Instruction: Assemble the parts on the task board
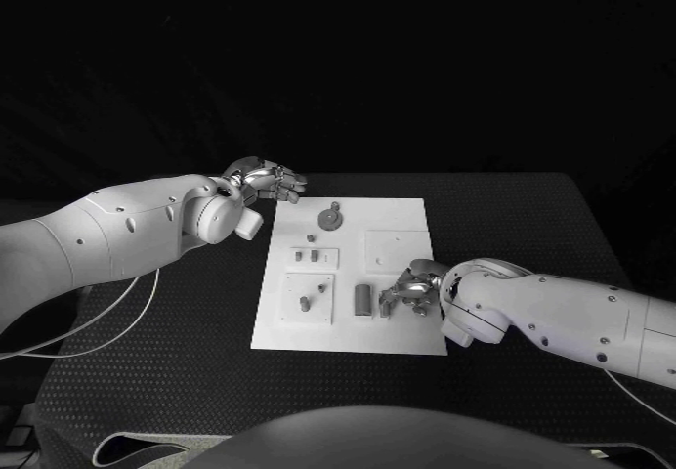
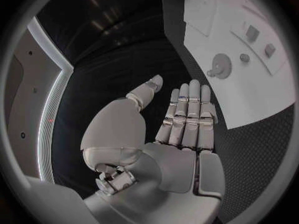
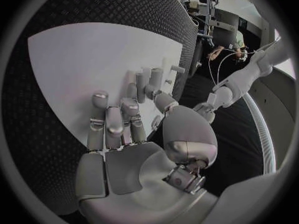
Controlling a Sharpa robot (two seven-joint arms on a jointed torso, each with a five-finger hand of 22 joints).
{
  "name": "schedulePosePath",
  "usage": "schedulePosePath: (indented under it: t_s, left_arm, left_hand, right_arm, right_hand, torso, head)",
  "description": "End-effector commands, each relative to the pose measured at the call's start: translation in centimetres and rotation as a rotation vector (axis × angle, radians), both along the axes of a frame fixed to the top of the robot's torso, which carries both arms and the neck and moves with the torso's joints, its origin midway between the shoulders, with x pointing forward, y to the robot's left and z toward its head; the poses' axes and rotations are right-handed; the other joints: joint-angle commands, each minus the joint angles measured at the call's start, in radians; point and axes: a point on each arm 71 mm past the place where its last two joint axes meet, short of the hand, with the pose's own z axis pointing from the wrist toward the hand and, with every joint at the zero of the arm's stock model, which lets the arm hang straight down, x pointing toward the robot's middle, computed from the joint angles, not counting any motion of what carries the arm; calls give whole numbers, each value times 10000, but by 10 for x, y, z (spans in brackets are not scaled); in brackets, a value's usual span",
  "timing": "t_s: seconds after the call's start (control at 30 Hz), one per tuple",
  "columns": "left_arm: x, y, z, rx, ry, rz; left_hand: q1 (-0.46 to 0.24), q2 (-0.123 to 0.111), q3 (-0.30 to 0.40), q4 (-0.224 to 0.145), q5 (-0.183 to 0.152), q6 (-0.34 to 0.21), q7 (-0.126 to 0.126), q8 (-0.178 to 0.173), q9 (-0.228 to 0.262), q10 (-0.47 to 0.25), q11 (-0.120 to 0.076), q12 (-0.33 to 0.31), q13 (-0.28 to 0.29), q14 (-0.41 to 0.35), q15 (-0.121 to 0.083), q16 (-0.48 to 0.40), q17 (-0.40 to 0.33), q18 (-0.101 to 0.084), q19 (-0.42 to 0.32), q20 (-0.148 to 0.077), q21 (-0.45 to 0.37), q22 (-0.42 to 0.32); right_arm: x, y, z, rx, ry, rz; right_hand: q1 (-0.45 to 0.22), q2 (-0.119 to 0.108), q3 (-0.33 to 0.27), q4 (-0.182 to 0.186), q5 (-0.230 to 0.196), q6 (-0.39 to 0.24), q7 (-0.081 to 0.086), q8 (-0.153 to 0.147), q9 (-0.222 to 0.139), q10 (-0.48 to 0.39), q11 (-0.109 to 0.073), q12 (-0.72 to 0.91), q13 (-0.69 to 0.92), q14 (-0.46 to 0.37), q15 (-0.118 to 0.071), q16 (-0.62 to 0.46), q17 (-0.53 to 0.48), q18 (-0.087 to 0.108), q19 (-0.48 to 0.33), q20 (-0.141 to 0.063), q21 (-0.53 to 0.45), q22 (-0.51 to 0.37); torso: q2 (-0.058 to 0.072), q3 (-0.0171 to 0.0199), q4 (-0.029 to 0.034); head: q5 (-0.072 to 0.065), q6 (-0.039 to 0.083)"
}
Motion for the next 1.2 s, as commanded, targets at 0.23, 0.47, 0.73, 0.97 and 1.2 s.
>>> schedulePosePath:
  t_s: [0.23,0.47,0.73,0.97,1.2]
  left_arm:
    - [0,-3,1,-117,-19,-139]
    - [0,-3,1,-113,-18,-134]
    - [0,-3,1,-117,-18,-145]
    - [0,-3,2,-113,-17,-139]
    - [0,-3,2,-113,-18,-141]
  left_hand:
    - [-77,12,18,59,24,-73,20,57,-17,-5,21,-15,-17,41,5,-61,17,-74,-48,35,-54,-12]
    - [-77,13,19,62,24,-73,21,58,-19,-4,21,-15,-18,42,5,-65,21,-74,-48,35,-54,-12]
    - [-75,12,20,63,24,-73,22,59,-20,-3,20,-14,-19,43,5,-70,27,-74,-48,34,-54,-11]
    - [-76,13,20,67,24,-74,22,61,-21,-3,20,-14,-20,45,5,-75,33,-74,-49,34,-54,-11]
    - [-77,12,20,70,24,-75,23,61,-23,-3,21,-14,-22,45,5,-80,38,-74,-49,34,-54,-11]
  right_arm:
    - [0,1,-3,-113,113,142]
    - [-1,3,-4,-138,164,309]
    - [-2,6,-4,-119,196,435]
    - [-4,8,-4,-82,222,530]
    - [-4,8,-3,-59,182,503]
  right_hand:
    - [117,22,102,48,62,42,13,-1,-71,-3,8,-34,-6,74,-85,-58,-32,132,95,23,-31,126]
    - [-19,-540,224,284,56,13,32,-30,-145,-49,25,-47,-6,-18,-88,-73,-137,132,130,9,-76,110]
    - [22,-605,267,318,57,11,32,-30,-156,-57,25,-46,-4,-33,-88,-75,-151,132,131,2,-84,111]
    - [29,-611,272,324,54,10,33,-29,-158,-58,26,-46,-4,-39,-88,-76,-158,132,131,2,-85,112]
    - [34,-609,279,339,51,7,35,-30,-162,-61,28,-46,-4,-57,-87,-77,-181,132,128,3,-89,113]
  torso:
    - [-1,2,-1]
    - [-1,3,-3]
    - [-1,2,-1]
    - [1,2,1]
    - [-1,1,-1]
  head:
    - [0,0]
    - [9,0]
    - [9,0]
    - [18,0]
    - [20,0]
